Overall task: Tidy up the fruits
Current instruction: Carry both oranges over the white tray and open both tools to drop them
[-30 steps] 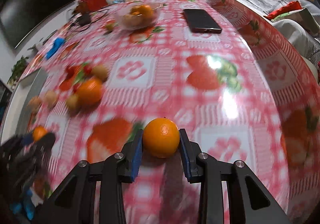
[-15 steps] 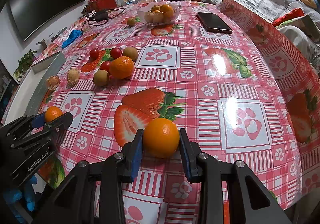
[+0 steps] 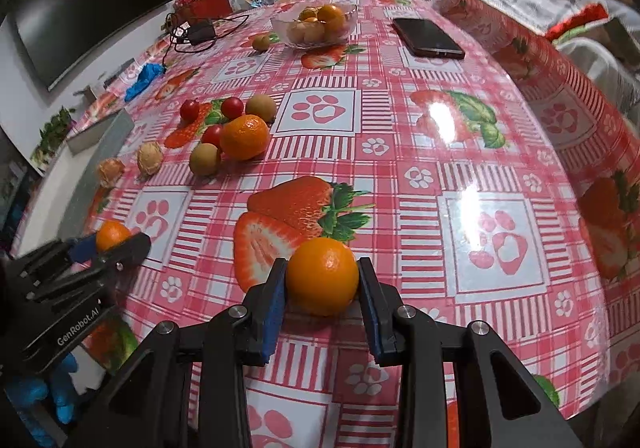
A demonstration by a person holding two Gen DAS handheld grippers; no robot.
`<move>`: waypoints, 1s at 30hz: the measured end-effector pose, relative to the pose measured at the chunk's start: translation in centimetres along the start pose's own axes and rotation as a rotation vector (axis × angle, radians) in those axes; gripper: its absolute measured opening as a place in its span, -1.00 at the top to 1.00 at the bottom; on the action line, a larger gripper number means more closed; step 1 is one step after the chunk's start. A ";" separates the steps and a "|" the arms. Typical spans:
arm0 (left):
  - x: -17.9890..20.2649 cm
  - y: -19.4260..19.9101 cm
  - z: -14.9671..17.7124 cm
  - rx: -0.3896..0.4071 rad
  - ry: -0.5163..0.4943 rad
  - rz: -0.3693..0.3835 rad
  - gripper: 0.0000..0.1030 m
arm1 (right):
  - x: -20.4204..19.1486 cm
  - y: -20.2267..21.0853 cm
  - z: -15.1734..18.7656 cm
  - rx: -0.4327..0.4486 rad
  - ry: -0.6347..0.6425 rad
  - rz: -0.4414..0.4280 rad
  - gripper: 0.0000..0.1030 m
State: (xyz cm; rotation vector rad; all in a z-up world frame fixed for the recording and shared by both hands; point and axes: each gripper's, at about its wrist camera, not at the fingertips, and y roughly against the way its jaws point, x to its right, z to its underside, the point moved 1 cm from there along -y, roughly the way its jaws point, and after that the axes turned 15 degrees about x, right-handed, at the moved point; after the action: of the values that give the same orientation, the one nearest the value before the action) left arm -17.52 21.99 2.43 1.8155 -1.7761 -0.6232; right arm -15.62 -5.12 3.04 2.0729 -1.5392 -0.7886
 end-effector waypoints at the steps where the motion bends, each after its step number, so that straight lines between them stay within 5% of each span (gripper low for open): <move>1: -0.3 0.2 0.0 0.000 0.011 0.007 0.23 | 0.0 0.1 0.0 -0.002 -0.006 -0.003 0.31; 14: -3.5 3.8 -2.7 0.077 0.063 0.009 0.23 | -3.1 0.7 -2.1 0.008 0.037 -0.039 0.31; 19: -4.9 4.0 -1.9 0.060 0.096 0.007 0.23 | -3.5 -1.4 -0.8 -0.079 0.040 -0.056 0.30; 21: -4.8 4.1 -1.6 0.057 0.088 0.005 0.23 | -4.1 -1.2 -0.2 -0.056 0.078 -0.037 -0.01; 22: -4.8 4.1 -1.5 0.054 0.083 0.006 0.23 | -4.4 -1.2 0.0 -0.049 0.099 -0.027 -0.01; 25: -4.7 4.1 -1.5 0.053 0.081 0.012 0.23 | -4.9 -1.1 0.4 -0.034 0.129 0.004 0.01; 27: -4.7 4.4 -1.7 0.061 0.078 0.014 0.23 | -4.5 -0.9 0.3 -0.030 0.112 0.016 0.30; 30: -5.0 4.8 -2.1 0.076 0.072 0.006 0.23 | -3.7 -0.5 -0.3 -0.019 0.063 0.012 0.30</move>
State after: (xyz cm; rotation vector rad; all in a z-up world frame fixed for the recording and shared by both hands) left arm -20.02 27.09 6.99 1.8581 -1.7794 -0.4881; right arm -15.88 -1.42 3.66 2.0537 -1.5033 -0.7231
